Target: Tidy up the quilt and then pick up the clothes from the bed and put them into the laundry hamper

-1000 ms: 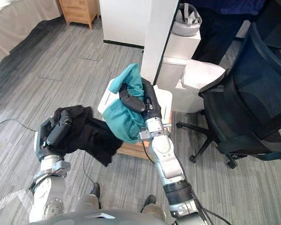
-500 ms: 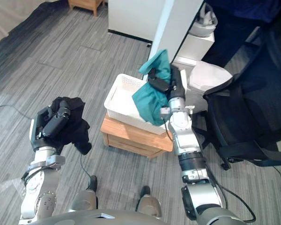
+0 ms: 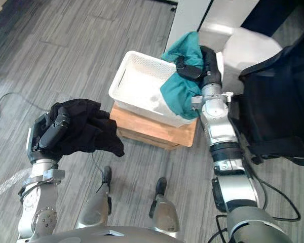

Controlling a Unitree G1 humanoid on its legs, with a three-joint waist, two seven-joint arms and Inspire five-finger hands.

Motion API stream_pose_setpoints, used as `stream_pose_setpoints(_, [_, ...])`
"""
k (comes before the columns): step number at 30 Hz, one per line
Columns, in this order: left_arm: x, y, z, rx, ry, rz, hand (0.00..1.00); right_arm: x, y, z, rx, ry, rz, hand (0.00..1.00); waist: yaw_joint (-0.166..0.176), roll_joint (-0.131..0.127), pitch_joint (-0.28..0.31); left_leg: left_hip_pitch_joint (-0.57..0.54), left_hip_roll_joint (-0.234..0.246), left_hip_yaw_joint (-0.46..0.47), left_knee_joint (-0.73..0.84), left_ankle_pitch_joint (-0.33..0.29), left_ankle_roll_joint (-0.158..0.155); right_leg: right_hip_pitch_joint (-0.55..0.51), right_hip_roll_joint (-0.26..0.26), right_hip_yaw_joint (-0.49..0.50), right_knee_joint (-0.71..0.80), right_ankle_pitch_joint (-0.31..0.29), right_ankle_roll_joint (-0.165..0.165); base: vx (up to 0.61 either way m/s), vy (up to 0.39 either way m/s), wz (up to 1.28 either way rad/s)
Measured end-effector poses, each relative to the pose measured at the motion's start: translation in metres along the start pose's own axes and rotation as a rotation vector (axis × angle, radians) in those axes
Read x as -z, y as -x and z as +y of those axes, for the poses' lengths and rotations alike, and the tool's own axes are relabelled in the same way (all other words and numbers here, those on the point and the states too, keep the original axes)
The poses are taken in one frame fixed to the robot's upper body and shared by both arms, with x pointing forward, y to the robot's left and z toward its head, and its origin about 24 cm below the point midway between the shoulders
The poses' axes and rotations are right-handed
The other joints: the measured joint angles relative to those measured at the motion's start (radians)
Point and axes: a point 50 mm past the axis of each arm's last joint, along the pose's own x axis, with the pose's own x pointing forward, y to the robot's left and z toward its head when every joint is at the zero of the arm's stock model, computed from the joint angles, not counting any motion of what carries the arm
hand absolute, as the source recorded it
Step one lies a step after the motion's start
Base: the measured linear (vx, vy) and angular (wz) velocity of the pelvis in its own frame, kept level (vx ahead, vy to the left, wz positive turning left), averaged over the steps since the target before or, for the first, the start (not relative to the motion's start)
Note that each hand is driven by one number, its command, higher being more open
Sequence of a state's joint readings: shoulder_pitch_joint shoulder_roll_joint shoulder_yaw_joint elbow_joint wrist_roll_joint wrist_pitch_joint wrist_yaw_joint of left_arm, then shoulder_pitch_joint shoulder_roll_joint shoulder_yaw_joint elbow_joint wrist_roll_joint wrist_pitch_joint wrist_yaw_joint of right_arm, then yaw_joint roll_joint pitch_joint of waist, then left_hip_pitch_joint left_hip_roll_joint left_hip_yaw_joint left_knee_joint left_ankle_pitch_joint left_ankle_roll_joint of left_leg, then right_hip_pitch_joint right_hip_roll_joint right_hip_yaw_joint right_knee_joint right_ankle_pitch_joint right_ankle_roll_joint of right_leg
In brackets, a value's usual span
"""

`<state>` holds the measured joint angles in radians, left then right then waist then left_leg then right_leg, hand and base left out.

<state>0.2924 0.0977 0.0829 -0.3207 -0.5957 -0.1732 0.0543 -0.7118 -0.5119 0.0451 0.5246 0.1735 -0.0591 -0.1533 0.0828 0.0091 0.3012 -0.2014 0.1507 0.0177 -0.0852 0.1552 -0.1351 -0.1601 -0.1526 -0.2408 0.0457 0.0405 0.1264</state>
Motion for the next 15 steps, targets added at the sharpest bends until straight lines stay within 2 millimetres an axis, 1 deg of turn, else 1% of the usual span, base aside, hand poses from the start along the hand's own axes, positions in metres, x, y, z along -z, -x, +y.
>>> stream_pose_setpoints(1, [-0.001, -0.001, 0.001, 0.009, -0.011, 0.002, 0.00, 0.001, -0.003, -0.004, 0.009, 0.002, 0.014, 1.00, 0.000, 0.009, 0.006, -0.011, 0.001, -0.015, 0.000, 0.007, -0.001, -0.002, 0.002, -0.014, 0.000, 0.000, 0.000, -0.04, -0.051, 0.31])
stream_pose_setpoints(2, [-0.002, -0.002, 0.002, 0.013, -0.007, 0.003, 0.00, 0.002, -0.003, -0.006, 0.012, 0.000, 0.022, 1.00, 0.001, 0.011, 0.007, -0.015, 0.001, -0.017, 0.000, 0.009, 0.000, -0.004, 0.002, -0.016, 0.000, 0.000, 0.000, -0.01, -0.023, 0.21])
stream_pose_setpoints(3, [-0.004, -0.003, 0.003, 0.020, -0.008, -0.001, 0.00, 0.004, -0.005, -0.007, 0.013, -0.009, 0.035, 1.00, 0.009, 0.013, 0.008, -0.024, 0.001, -0.020, 0.000, 0.013, 0.000, -0.010, 0.002, -0.019, 0.000, 0.000, 0.000, -0.01, -0.014, 0.09])
stream_pose_setpoints(5, [-0.006, -0.004, 0.005, 0.029, -0.017, -0.004, 0.00, 0.004, -0.005, -0.007, 0.013, -0.011, 0.035, 1.00, 0.012, 0.013, 0.008, -0.028, -0.001, -0.024, 0.001, 0.016, 0.000, -0.010, 0.000, -0.025, 0.001, 0.000, 0.000, 0.00, 0.001, 0.10])
stream_pose_setpoints(9, [-0.010, -0.007, 0.005, 0.055, -0.033, -0.015, 0.00, -0.004, -0.009, -0.007, 0.019, -0.043, 0.016, 1.00, 0.019, 0.014, 0.007, -0.025, -0.001, -0.023, 0.001, 0.021, 0.000, -0.007, 0.000, -0.024, 0.001, 0.000, 0.000, -0.02, 0.000, 0.02])
stream_pose_setpoints(11, [-0.006, -0.009, -0.004, 0.076, 0.020, -0.005, 0.00, -0.002, -0.008, -0.007, 0.021, -0.044, 0.021, 1.00, 0.019, 0.014, 0.007, -0.004, 0.001, -0.017, 0.000, 0.021, 0.000, 0.010, 0.001, -0.019, 0.002, 0.000, 0.000, -0.04, -0.005, -0.07])
stream_pose_setpoints(12, [-0.003, -0.013, -0.014, 0.093, 0.042, -0.003, 0.00, 0.000, -0.007, -0.005, 0.020, -0.043, 0.025, 1.00, 0.018, 0.014, 0.007, 0.009, 0.001, -0.007, -0.001, 0.021, 0.000, 0.017, 0.001, -0.008, 0.002, 0.000, 0.000, -0.08, 0.005, -0.18])
stream_pose_setpoints(14, [0.000, -0.017, -0.033, 0.118, 0.078, -0.015, 0.00, 0.002, -0.002, -0.002, 0.014, -0.017, 0.019, 1.00, 0.000, 0.015, 0.004, 0.022, 0.001, 0.003, -0.004, 0.021, 0.000, 0.024, 0.000, 0.001, 0.004, 0.003, 0.004, -0.08, 0.011, -0.13])
stream_pose_setpoints(15, [-0.001, -0.017, -0.038, 0.126, 0.080, -0.026, 0.00, 0.003, 0.001, -0.002, 0.013, -0.009, 0.012, 1.00, -0.007, 0.015, 0.004, 0.025, 0.001, 0.005, -0.004, 0.021, 0.000, 0.025, 0.000, 0.002, 0.004, 0.004, 0.005, -0.06, 0.012, -0.09])
